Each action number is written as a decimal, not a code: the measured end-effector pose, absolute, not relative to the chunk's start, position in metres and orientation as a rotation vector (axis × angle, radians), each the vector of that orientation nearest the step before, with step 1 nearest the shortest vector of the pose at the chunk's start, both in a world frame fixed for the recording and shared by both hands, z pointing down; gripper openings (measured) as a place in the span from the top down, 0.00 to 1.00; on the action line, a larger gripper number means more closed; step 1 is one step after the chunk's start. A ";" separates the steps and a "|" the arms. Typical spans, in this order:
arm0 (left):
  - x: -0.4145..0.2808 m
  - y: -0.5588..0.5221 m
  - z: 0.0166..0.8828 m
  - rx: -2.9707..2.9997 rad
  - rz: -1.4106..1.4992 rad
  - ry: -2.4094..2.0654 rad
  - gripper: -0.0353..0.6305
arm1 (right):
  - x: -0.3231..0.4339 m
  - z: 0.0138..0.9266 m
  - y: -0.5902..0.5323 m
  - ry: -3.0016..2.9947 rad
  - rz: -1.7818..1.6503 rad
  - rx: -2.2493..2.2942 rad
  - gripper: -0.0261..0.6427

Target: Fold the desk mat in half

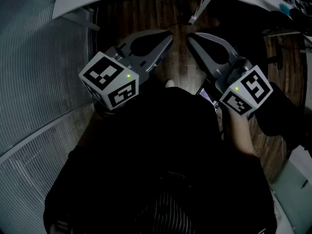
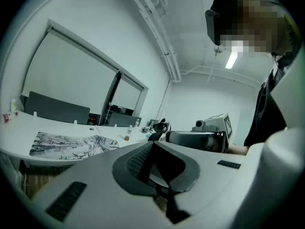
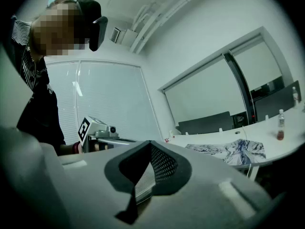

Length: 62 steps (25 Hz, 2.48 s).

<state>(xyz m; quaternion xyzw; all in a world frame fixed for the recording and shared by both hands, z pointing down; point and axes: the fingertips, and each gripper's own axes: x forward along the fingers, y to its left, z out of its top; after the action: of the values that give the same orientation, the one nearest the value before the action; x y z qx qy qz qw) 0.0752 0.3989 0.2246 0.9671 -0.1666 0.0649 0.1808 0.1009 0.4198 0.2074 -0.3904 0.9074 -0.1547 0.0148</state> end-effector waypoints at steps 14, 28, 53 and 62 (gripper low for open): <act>0.082 0.399 0.210 2.817 0.230 -0.434 0.94 | 0.106 0.211 0.418 2.878 -0.533 -1.100 0.96; 0.090 0.413 0.219 2.964 0.326 -0.526 0.94 | 0.133 0.228 0.438 2.805 -0.591 -1.105 0.95; 0.086 0.259 0.206 2.907 0.116 -0.067 0.94 | 0.146 0.215 0.320 2.609 -0.599 -1.565 0.95; 0.041 0.187 0.211 2.904 0.114 -0.054 0.94 | 0.115 0.209 0.232 2.549 -0.616 -1.648 0.95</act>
<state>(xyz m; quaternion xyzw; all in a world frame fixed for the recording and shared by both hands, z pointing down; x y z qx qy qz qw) 0.0415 0.1871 0.2111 0.9922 -0.0184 0.0389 0.1170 0.1150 0.2319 0.2095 -0.5321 0.8227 -0.1987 0.0221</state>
